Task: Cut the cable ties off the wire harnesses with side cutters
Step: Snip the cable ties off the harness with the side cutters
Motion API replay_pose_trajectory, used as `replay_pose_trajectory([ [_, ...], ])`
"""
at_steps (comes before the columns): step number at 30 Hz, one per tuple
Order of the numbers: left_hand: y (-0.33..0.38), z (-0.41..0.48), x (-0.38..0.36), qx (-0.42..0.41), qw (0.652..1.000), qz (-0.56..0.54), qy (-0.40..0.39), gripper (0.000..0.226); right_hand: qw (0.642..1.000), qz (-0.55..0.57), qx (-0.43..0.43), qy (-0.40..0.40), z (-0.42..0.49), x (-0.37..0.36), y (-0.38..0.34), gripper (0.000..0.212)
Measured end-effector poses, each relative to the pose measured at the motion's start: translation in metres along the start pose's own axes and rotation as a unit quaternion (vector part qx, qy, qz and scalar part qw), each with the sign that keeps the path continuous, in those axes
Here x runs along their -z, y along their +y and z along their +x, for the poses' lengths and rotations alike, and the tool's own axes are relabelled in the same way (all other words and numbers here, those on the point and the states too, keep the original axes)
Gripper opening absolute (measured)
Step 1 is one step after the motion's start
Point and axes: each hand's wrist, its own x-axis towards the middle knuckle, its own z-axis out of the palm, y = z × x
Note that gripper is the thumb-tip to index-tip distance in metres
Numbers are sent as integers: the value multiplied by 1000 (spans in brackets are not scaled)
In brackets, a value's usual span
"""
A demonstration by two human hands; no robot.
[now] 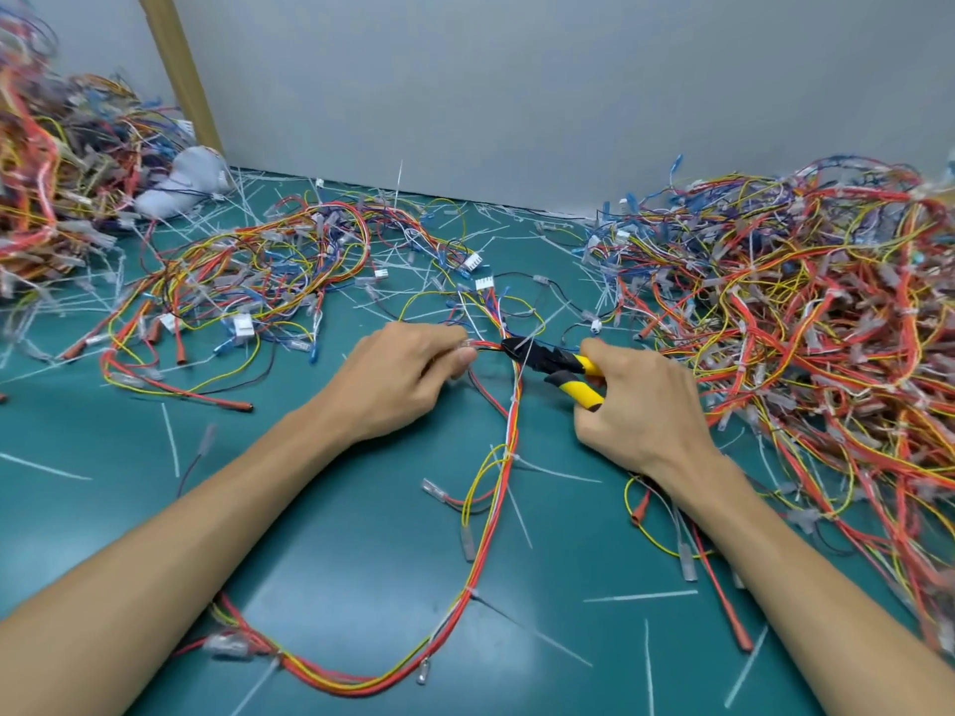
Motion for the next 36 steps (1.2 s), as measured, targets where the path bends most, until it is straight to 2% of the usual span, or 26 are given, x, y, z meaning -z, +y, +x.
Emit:
replay_pose_trajectory([
  [19, -11, 2, -8, 0, 1000, 19, 5, 37, 1000, -9, 13, 13, 2, -1, -5, 20],
  [25, -10, 3, -6, -6, 1000, 29, 1, 38, 1000, -29, 4, -10, 4, -1, -5, 22],
  [32, -11, 3, -6, 3, 1000, 13, 3, 30, 999, 6, 32, 4, 4, -1, -5, 20],
  [36, -9, 3, -4, 3, 1000, 18, 2, 30, 1000, -9, 14, 7, 6, -2, -4, 20],
])
